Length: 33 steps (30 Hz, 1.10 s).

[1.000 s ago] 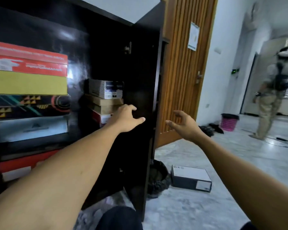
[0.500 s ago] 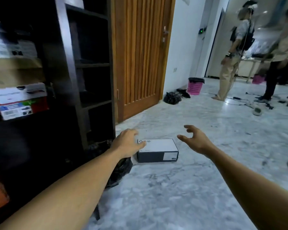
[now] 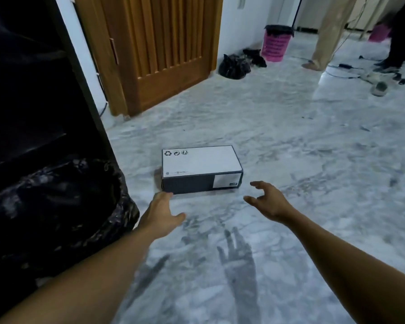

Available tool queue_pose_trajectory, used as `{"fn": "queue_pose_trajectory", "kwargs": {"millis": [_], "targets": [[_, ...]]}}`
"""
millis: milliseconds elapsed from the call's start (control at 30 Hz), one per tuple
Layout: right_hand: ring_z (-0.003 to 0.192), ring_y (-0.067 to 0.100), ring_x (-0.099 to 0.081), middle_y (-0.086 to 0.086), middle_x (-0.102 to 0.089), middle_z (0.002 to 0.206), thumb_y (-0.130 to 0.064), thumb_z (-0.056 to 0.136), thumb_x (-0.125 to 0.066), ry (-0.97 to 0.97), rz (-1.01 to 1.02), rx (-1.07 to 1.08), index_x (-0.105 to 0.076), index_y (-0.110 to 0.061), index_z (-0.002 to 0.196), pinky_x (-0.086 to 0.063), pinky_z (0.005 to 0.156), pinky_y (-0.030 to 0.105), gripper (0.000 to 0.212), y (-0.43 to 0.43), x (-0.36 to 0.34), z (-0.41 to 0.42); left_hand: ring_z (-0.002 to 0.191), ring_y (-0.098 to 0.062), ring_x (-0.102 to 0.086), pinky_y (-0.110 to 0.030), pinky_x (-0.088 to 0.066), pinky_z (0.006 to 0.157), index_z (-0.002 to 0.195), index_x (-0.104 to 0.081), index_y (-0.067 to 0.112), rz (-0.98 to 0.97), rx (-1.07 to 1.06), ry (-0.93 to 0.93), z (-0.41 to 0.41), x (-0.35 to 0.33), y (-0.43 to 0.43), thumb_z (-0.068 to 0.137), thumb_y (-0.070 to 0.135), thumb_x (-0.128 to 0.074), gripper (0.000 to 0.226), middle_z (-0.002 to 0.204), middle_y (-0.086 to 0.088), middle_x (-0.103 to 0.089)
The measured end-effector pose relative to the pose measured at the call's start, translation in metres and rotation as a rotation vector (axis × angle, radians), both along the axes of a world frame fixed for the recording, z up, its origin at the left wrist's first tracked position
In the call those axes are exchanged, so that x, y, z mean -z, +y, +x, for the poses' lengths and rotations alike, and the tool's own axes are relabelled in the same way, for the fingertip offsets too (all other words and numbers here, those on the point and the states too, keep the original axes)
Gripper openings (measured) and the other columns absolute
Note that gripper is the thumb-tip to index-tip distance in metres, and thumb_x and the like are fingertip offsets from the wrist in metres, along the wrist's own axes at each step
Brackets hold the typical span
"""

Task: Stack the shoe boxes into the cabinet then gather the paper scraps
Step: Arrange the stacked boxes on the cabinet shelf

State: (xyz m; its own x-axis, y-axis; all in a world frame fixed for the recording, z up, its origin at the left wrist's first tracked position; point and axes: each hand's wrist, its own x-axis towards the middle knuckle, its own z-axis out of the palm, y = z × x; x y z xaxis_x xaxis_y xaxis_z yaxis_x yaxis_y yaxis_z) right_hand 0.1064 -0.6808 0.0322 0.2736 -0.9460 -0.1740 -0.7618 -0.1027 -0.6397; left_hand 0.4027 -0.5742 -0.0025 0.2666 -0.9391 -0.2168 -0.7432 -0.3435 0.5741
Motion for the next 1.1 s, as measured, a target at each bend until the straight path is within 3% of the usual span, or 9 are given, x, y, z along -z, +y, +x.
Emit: {"fn": "queue_pose_trajectory", "kwargs": {"millis": [133,233,367,467,533,667,833,1000,1100], "targets": [[0.13,0.027,-0.051,0.007,-0.041,0.15,-0.038,0.089,-0.071,-0.036,0.042,-0.009,-0.047,-0.015,0.144,-0.045,0.103,0.033,0.064,-0.044,0.056,0.006,0.145,-0.023,-0.027,-0.036,-0.033,0.112,0.151,-0.033,0.016,0.008,-0.067,-0.025,0.013,0.05,-0.036,0.085,0.052,-0.07,0.083,0.16,-0.004,-0.017],[0.139,0.028,-0.041,0.01,-0.037,0.152,-0.034,0.089,-0.072,-0.069,0.039,-0.001,-0.049,-0.013,0.142,-0.036,0.114,0.04,0.062,-0.072,0.087,0.013,0.145,-0.028,-0.029,-0.041,-0.034,0.114,0.151,-0.034,0.017,0.021,-0.104,0.0,0.026,0.081,-0.057,0.082,0.052,-0.072,0.086,0.163,-0.003,-0.009],[0.148,0.02,-0.024,0.011,-0.026,0.159,-0.029,0.089,-0.072,-0.11,0.052,-0.002,-0.049,-0.014,0.142,-0.027,0.109,0.024,0.06,-0.1,0.117,0.024,0.144,-0.031,-0.032,-0.046,-0.039,0.111,0.151,-0.034,0.024,0.033,-0.137,0.023,0.043,0.11,-0.074,0.078,0.054,-0.075,0.089,0.164,0.002,0.003],[0.143,0.016,-0.032,0.006,-0.032,0.15,-0.023,0.087,-0.073,-0.135,0.061,-0.009,-0.053,-0.011,0.137,-0.029,0.106,0.02,0.055,-0.115,0.128,0.032,0.148,-0.03,-0.022,-0.044,-0.034,0.114,0.15,-0.037,0.022,0.025,-0.141,-0.019,0.049,0.116,-0.086,0.08,0.047,-0.076,0.084,0.165,-0.003,0.002],[0.132,0.015,-0.044,0.0,-0.041,0.141,-0.015,0.085,-0.074,-0.164,0.055,-0.008,-0.056,-0.006,0.133,-0.031,0.1,0.016,0.052,-0.122,0.13,0.038,0.149,-0.028,-0.02,-0.043,-0.033,0.114,0.146,-0.042,0.019,0.008,-0.131,-0.035,0.051,0.114,-0.094,0.08,0.045,-0.076,0.079,0.165,-0.005,-0.009],[0.124,0.016,-0.049,-0.004,-0.042,0.143,-0.013,0.081,-0.078,-0.23,0.023,0.026,-0.055,-0.008,0.133,-0.037,0.103,0.023,0.057,-0.121,0.135,0.04,0.132,-0.026,-0.043,-0.04,-0.044,0.1,0.135,-0.048,0.015,-0.12,-0.149,-0.022,0.045,0.11,-0.099,0.079,0.043,-0.077,0.069,0.142,-0.001,-0.043],[0.121,0.008,-0.045,-0.007,-0.039,0.143,-0.009,0.072,-0.085,-0.283,-0.157,0.024,-0.047,-0.014,0.135,-0.035,0.104,0.016,0.074,-0.108,0.134,0.034,0.12,-0.022,-0.05,-0.032,-0.044,0.085,0.137,-0.038,0.02,-0.348,-0.173,0.021,0.035,0.101,-0.089,0.077,0.028,-0.081,0.075,0.139,0.0,-0.044],[0.123,0.01,-0.047,-0.005,-0.037,0.147,-0.003,0.068,-0.087,-0.342,-0.244,0.02,-0.039,-0.017,0.142,-0.04,0.103,0.02,0.089,-0.102,0.115,0.029,0.135,-0.021,-0.041,-0.034,-0.043,0.102,0.15,-0.026,0.025,-0.44,-0.2,0.103,0.028,0.083,-0.086,0.074,0.022,-0.087,0.097,0.153,0.001,-0.032],[0.121,0.009,-0.047,-0.013,-0.036,0.141,-0.005,0.071,-0.086,-0.352,-0.29,0.024,-0.039,-0.02,0.144,-0.046,0.099,0.026,0.088,-0.094,0.103,0.025,0.139,-0.022,-0.036,-0.042,-0.04,0.111,0.152,-0.027,0.025,-0.487,-0.26,0.132,0.023,0.072,-0.085,0.077,0.027,-0.085,0.095,0.155,0.001,-0.029]]}}
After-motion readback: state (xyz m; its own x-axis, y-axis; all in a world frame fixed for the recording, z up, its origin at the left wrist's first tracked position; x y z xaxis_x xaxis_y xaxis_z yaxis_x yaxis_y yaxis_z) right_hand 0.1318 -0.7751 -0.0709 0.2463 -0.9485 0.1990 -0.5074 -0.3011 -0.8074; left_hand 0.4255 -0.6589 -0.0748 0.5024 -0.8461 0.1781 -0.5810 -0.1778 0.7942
